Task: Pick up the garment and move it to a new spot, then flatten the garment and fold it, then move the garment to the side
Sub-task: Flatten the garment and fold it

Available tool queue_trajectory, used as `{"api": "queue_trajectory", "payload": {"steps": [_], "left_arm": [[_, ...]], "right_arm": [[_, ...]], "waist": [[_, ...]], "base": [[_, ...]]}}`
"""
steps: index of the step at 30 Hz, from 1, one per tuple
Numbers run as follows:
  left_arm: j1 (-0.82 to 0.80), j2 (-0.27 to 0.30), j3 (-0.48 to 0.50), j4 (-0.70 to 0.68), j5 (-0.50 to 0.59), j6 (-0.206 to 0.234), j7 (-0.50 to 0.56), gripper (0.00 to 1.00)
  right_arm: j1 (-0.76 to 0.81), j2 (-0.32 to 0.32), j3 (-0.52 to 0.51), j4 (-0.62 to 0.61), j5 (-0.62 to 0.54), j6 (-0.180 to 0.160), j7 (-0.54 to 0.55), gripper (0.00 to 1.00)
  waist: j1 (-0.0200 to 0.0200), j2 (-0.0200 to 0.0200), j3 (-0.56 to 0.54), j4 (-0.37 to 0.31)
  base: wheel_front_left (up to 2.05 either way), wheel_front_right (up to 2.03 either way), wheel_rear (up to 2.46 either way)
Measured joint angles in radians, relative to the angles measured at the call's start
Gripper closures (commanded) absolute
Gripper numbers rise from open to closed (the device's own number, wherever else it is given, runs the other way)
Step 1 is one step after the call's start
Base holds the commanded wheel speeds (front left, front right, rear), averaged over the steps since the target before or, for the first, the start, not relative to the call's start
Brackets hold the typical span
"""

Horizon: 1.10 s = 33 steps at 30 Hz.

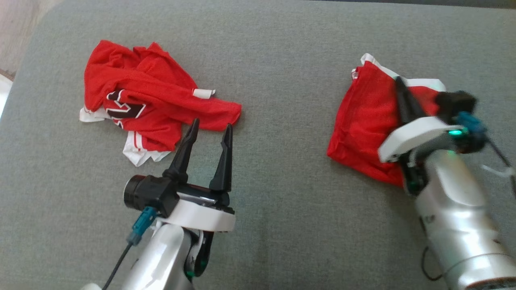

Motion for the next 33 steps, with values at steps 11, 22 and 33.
{"api": "queue_trajectory", "payload": {"steps": [11,22,33], "left_arm": [[-0.001,0.000,-0.027,0.000,-0.002,0.000,0.000,0.00],[0.002,-0.001,-0.005,0.003,-0.001,0.008,0.000,0.00],[0.045,0.000,0.047,-0.002,-0.017,-0.003,0.000,0.00]], "right_arm": [[-0.057,0.027,0.229,0.149,0.038,0.000,0.001,1.00],[-0.042,0.010,0.282,0.033,0.157,0.000,0.000,1.00],[0.205,-0.046,0.019,-0.303,0.050,0.000,-0.003,1.00]], "waist": [[0.0001,0.0000,0.024,0.039],[0.0001,0.0000,-0.021,-0.020],[0.0000,0.0000,-0.100,-0.147]], "base": [[0.00,0.00,0.00],[0.00,0.00,0.00],[0.00,0.00,0.00]]}}
